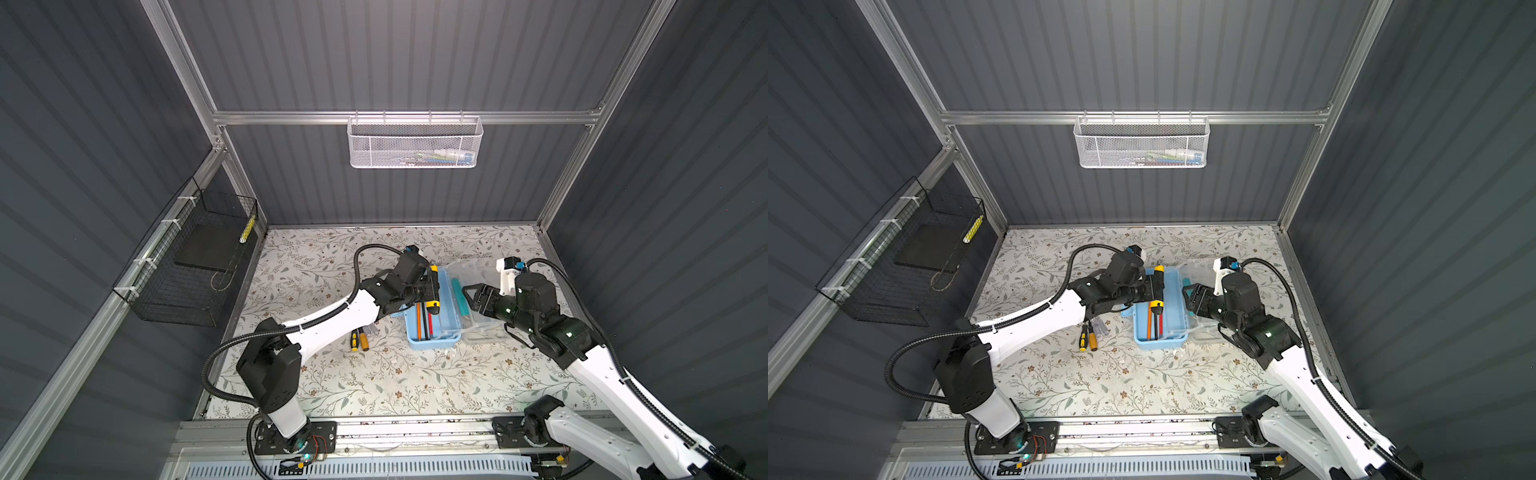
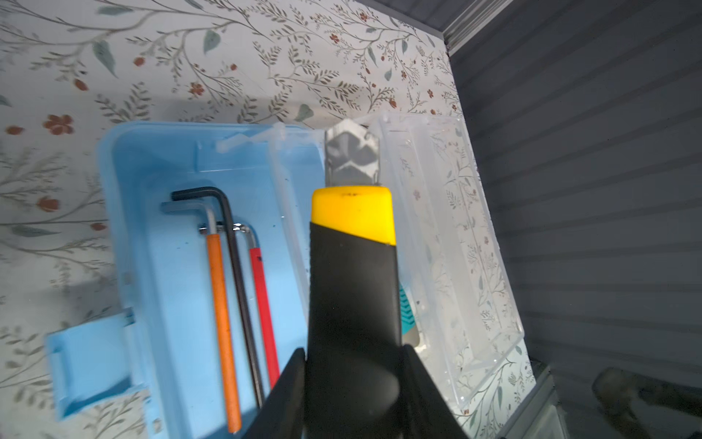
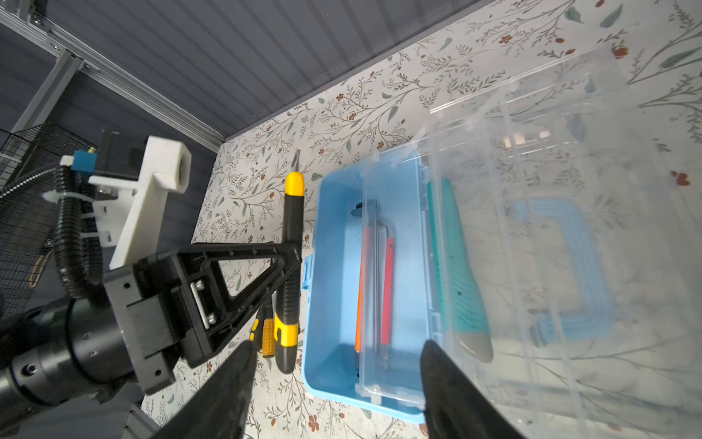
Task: Pack the tool kit
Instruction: 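Carry the utility knife into the blue box while right gripper holds the lid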
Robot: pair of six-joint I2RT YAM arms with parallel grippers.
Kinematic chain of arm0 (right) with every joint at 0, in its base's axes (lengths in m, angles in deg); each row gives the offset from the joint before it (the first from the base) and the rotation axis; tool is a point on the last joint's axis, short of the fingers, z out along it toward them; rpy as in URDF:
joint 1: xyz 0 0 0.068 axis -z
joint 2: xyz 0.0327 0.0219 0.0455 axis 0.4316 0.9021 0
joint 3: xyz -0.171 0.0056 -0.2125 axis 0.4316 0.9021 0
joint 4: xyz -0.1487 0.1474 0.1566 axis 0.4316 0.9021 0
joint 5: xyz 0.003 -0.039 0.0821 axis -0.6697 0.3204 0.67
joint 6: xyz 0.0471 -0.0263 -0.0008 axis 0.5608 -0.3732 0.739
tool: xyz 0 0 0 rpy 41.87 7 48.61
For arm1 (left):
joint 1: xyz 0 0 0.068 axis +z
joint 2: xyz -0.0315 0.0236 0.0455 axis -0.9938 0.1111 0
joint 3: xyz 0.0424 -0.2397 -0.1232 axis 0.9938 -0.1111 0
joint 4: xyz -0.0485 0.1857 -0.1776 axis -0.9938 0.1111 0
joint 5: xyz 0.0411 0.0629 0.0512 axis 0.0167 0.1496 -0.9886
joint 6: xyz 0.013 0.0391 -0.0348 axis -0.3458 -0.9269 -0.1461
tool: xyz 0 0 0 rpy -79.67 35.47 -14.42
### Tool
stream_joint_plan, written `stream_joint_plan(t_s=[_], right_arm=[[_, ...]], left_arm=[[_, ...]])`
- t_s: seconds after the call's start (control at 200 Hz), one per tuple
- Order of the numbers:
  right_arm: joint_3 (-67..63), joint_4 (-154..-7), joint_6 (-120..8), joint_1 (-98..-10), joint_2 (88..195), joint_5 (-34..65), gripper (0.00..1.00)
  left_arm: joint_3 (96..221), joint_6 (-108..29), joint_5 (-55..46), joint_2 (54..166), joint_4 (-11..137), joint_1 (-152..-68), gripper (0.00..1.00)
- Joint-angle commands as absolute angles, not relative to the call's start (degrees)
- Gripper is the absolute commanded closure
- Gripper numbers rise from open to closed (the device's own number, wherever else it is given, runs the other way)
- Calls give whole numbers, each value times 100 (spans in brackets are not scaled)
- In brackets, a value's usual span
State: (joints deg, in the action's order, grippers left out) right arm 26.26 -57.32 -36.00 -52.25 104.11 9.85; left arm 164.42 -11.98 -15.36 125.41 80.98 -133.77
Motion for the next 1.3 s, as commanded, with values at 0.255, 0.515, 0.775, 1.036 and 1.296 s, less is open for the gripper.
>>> stream_joint_plan(t_s=[0.255, 0.515, 0.775, 1.036, 1.296], right_arm=[[3135, -5646, -3597, -5144, 10038, 1092, 32], [3274, -5657, -3677, -5105, 10017, 1081, 31], [3379, -5736, -3609, -5092, 10061, 1193, 32], [3327, -5717, -3703, -5095, 10139, 1228, 31], [3032, -5674, -3840, -5089, 10400, 1412, 32]], left_arm=[[17079, -872, -1493, 13477, 7917, -13645, 89], [17319, -833, -1490, 13944, 7961, -13700, 86], [17508, -846, -1644, 14189, 8067, -13730, 62], [17545, -976, -1786, 14184, 8067, -13759, 46], [17433, -1468, -2074, 13842, 8209, -13762, 42]])
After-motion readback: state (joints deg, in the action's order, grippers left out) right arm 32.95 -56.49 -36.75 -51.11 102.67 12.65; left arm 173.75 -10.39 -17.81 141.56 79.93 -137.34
